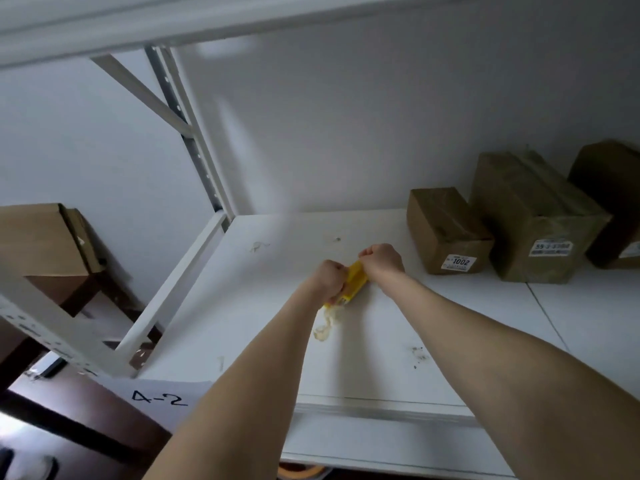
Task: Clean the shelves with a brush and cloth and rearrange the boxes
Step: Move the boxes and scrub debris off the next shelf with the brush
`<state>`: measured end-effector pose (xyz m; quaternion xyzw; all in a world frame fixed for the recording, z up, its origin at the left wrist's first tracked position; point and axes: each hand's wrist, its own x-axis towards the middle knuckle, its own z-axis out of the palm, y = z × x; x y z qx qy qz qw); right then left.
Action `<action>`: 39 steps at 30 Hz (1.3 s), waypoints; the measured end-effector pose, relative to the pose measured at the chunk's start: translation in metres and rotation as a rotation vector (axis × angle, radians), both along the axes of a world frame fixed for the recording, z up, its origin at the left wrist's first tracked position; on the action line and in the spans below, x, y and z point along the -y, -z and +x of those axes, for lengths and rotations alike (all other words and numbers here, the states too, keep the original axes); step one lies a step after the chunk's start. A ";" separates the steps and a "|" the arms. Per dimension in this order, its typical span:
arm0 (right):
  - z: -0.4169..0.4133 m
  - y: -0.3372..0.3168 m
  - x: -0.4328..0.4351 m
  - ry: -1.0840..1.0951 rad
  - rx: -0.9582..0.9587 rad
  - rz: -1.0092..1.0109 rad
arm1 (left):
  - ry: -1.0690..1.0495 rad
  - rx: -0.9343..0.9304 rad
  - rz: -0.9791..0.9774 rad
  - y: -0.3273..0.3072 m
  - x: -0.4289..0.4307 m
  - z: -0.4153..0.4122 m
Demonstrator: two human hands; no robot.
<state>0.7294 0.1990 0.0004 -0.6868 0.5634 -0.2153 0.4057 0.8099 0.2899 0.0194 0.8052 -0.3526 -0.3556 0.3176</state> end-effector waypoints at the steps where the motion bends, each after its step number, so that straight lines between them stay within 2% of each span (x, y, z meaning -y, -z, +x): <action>1: 0.006 -0.003 0.000 -0.002 0.006 -0.010 | -0.019 0.015 -0.016 -0.001 0.000 0.006; 4: 0.033 -0.009 -0.001 -0.025 0.046 -0.029 | -0.154 0.083 -0.083 -0.007 -0.001 0.040; 8: 0.065 -0.009 -0.004 -0.044 0.096 -0.006 | -0.300 0.139 -0.079 -0.006 -0.005 0.104; 10: 0.079 -0.006 -0.004 -0.072 0.109 0.005 | -0.352 0.234 -0.072 -0.005 -0.011 0.129; 14: 0.095 -0.001 0.005 -0.088 0.135 0.013 | -0.339 0.365 -0.036 0.002 -0.008 0.167; 19: 0.090 0.007 0.022 -0.030 0.145 -0.023 | -0.343 0.310 -0.001 0.012 0.011 0.188; 23: 0.067 0.014 0.038 0.033 0.117 -0.044 | -0.284 0.401 0.022 0.018 0.032 0.183; 27: 0.034 0.019 0.052 0.100 0.090 -0.055 | -0.173 0.311 -0.057 0.022 0.071 0.151; 33: -0.014 0.022 0.062 0.171 0.116 -0.008 | 0.141 0.286 0.042 0.018 0.104 0.074; 39: -0.028 0.010 0.057 0.159 0.065 -0.020 | 0.468 0.201 0.172 -0.006 0.075 0.039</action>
